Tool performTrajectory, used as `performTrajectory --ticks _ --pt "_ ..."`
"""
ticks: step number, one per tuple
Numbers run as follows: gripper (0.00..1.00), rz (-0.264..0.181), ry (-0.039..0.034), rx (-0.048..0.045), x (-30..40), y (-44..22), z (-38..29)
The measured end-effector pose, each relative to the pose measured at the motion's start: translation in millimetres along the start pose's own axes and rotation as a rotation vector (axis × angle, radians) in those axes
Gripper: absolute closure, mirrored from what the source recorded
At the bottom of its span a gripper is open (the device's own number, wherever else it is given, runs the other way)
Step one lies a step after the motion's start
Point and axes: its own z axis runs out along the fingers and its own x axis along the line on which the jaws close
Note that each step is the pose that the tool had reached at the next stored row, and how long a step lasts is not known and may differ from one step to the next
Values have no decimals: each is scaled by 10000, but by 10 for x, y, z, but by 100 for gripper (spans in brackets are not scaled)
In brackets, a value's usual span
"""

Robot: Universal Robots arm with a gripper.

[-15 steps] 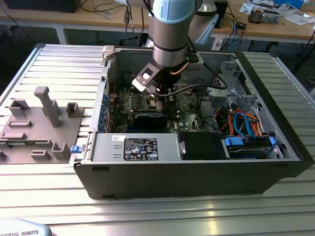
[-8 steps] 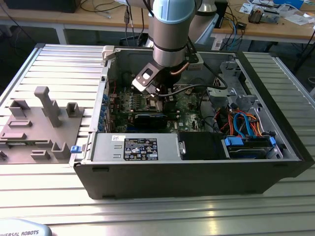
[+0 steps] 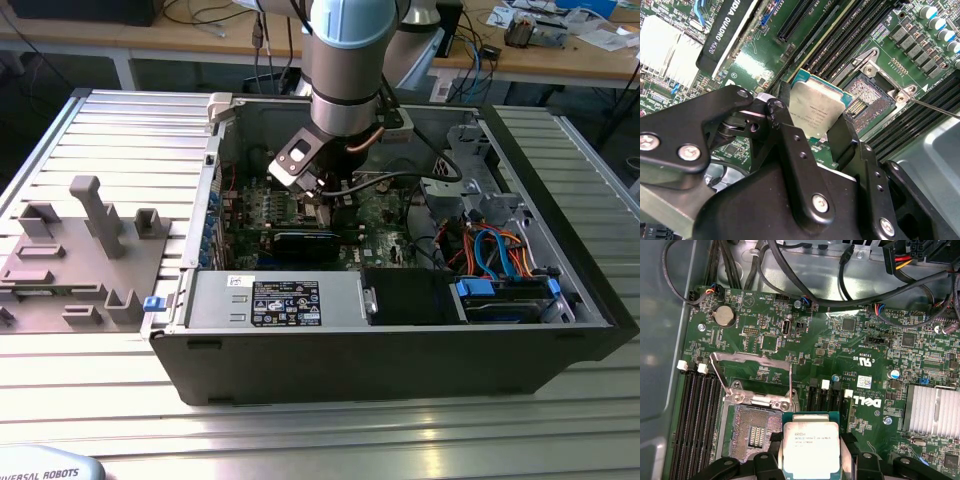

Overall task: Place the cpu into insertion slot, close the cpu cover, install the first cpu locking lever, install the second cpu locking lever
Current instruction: 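Place the cpu into insertion slot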

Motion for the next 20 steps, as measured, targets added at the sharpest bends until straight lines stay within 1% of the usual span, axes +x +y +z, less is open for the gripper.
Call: performTrajectory --ticks 20 --pt "46 0 1 -1 -1 -1 18"
